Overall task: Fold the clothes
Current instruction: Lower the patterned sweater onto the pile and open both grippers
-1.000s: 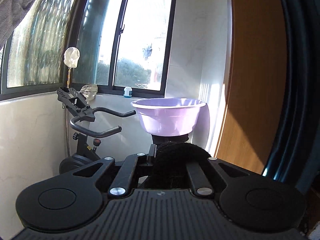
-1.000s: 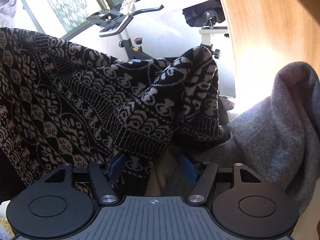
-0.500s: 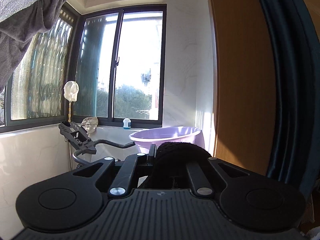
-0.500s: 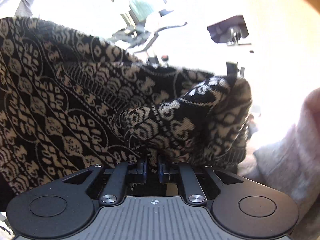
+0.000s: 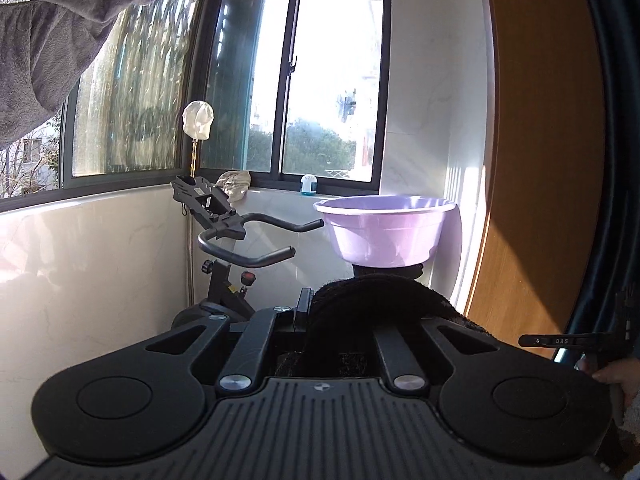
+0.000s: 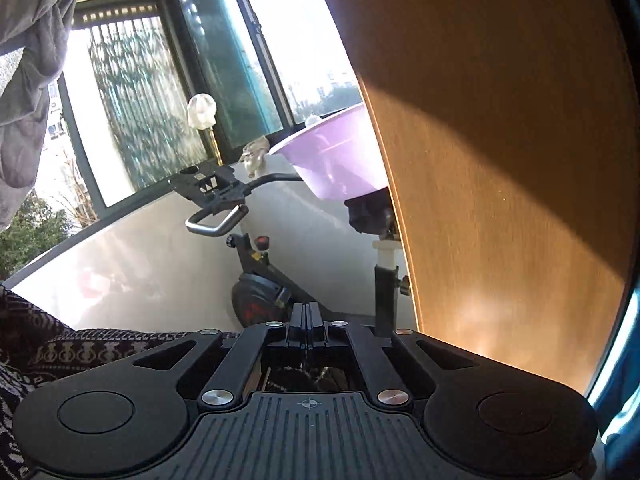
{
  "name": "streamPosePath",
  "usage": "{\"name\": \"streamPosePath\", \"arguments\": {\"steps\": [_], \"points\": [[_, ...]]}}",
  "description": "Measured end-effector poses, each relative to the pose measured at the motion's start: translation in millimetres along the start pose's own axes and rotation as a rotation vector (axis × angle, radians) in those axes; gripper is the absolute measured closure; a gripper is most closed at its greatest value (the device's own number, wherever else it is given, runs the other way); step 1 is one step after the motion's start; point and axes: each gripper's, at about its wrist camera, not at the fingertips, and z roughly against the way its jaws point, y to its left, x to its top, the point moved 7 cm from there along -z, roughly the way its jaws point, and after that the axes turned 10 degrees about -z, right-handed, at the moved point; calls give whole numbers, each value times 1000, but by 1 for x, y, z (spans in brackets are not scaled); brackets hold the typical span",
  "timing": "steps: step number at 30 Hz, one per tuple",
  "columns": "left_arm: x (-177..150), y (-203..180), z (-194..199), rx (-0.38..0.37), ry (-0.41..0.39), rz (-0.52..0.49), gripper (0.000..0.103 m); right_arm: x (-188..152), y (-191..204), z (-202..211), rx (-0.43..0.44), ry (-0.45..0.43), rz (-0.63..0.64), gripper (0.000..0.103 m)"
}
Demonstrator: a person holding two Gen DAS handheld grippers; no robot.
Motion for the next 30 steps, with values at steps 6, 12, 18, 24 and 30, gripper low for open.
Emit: {"name": "streamPosePath", "arguments": {"steps": [6, 12, 18, 24, 30], "points": [[-76, 12, -88, 85, 268, -53, 95, -70, 1, -18, -73, 142, 56, 79], [-101, 30, -122, 76, 333, 2, 95, -145, 14, 22, -97, 269, 235, 67], [-99, 36, -145, 33, 355, -60, 95, -242, 38, 43, -141, 401, 475, 62], [-118, 34, -161, 2, 384, -60, 94, -293, 56, 52, -166, 443, 535, 56], [-129, 35, -163, -14, 397, -102, 92, -278, 85, 30, -170, 329, 584, 23]]}}
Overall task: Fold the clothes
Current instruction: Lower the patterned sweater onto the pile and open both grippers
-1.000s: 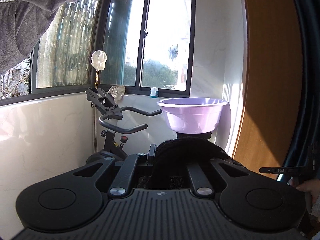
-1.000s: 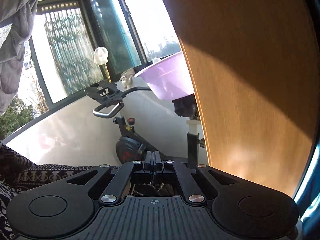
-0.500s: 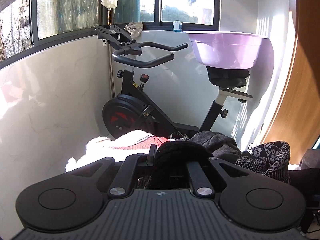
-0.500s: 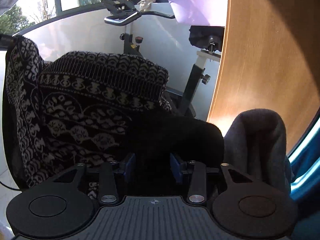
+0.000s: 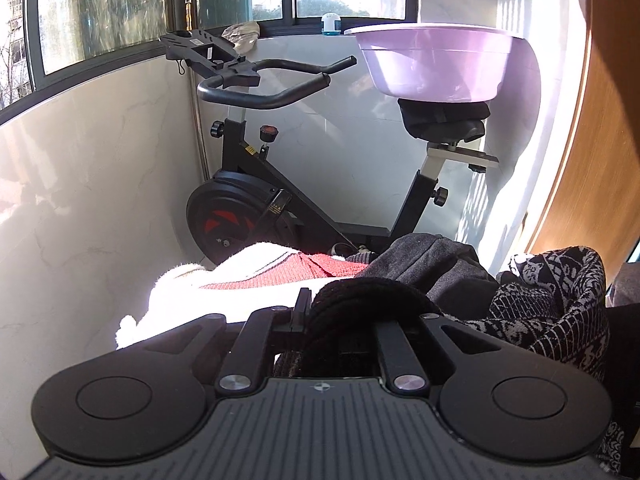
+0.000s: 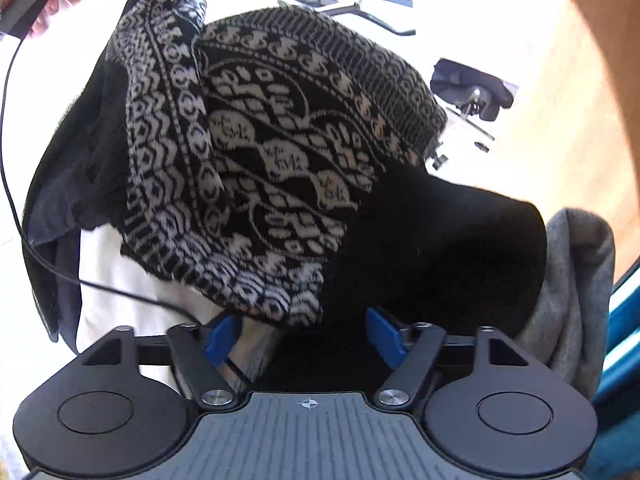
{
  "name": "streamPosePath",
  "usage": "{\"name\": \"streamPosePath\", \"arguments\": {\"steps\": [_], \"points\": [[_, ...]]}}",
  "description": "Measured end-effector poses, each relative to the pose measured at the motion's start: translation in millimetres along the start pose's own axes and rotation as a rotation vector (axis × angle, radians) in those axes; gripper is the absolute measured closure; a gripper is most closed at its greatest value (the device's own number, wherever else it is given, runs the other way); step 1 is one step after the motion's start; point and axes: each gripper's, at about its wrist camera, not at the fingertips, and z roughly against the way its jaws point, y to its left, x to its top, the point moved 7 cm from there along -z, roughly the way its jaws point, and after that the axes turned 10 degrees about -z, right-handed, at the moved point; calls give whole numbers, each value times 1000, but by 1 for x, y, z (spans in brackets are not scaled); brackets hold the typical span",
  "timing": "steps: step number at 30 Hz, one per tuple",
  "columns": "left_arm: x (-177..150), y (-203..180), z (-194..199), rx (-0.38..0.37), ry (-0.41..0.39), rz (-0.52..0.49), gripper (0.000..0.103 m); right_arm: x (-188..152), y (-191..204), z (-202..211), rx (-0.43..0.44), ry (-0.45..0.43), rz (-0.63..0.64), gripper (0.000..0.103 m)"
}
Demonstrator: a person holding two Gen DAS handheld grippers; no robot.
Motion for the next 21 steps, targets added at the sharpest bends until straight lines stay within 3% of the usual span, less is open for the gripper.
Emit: {"name": "streamPosePath", "arguments": {"steps": [5, 7, 8, 9, 11, 13, 17, 21], "points": [[-9, -1, -2, 1, 43, -120, 90, 15, 18, -11, -44, -32, 178, 24], [-16, 0, -1, -20, 56, -133, 90, 23, 13, -16, -12, -17, 124, 46], [-19, 0, 0, -31, 63, -139, 89, 27, 8, -17, 17, 0, 72, 75], [-22, -1, 2, -36, 65, -157, 87, 31, 2, -16, 40, 8, 15, 95], [-29, -3, 4, -29, 66, -213, 83, 42, -13, -10, 24, -35, -79, 94], [-35, -8, 6, -20, 73, -273, 72, 53, -31, -4, 0, -78, -161, 94], [-49, -22, 3, 3, 88, -416, 60, 69, -73, 5, -59, -157, -358, 85], [-63, -37, 0, 23, 84, -540, 58, 68, -81, -10, -48, -117, -388, 80]]}}
